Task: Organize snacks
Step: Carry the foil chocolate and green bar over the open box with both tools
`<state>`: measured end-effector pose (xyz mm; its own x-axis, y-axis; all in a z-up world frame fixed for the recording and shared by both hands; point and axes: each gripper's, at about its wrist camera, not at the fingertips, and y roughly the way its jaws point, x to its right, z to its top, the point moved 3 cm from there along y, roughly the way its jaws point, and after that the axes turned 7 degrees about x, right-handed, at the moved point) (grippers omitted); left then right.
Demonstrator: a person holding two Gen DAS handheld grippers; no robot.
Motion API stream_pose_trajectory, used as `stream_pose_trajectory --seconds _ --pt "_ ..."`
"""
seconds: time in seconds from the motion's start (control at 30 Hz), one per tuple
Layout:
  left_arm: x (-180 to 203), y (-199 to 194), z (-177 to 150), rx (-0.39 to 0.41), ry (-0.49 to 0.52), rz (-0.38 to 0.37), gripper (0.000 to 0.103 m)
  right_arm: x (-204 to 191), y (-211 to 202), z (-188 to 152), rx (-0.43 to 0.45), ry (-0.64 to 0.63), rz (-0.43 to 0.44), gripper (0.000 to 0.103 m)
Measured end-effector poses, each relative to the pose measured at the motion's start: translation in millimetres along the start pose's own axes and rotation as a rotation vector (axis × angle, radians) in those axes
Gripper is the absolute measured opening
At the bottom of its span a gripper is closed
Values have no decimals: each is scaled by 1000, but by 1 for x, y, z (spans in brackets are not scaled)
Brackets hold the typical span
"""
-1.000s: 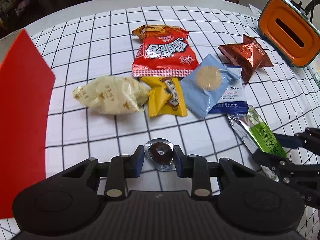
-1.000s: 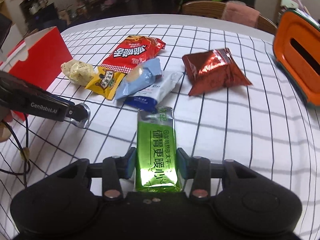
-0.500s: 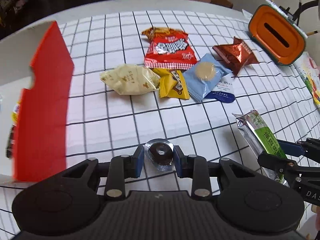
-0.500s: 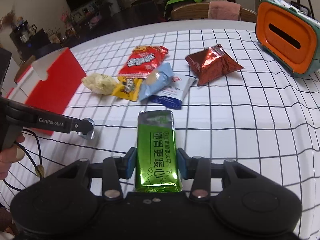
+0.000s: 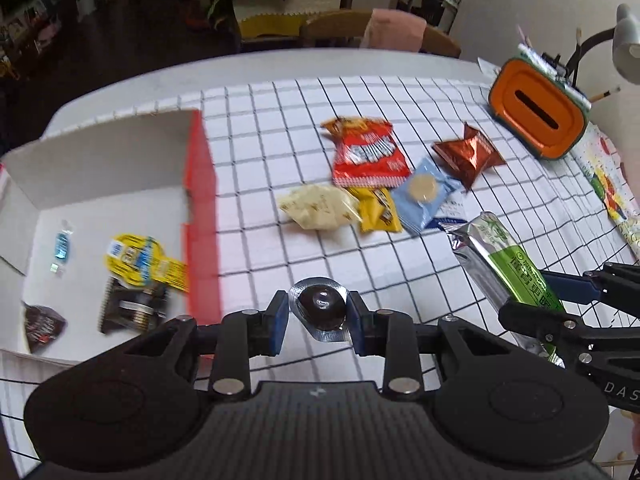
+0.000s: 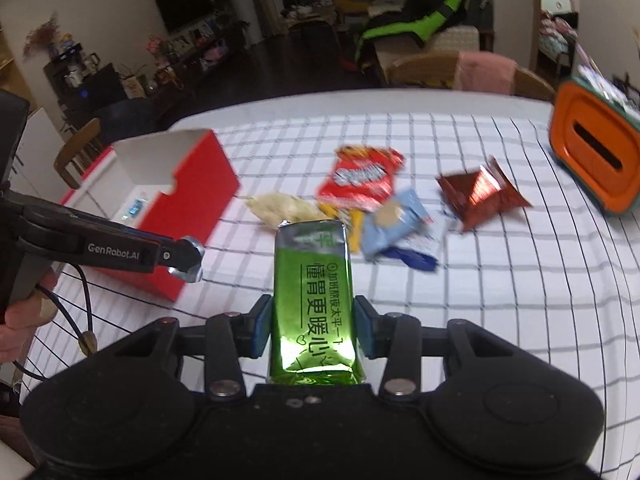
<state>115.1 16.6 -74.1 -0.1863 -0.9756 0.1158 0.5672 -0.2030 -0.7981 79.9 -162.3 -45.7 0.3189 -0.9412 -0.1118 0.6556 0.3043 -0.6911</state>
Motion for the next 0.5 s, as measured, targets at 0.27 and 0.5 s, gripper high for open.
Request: stream_pose_trajectory --seconds 0.27,0.5 --pt "-54 -34 15 51 -15 15 31 -56 5 36 54 -67 29 42" --pt "-109 -53 26 83 -34 43 31 -109 24 62 81 -133 49 42"
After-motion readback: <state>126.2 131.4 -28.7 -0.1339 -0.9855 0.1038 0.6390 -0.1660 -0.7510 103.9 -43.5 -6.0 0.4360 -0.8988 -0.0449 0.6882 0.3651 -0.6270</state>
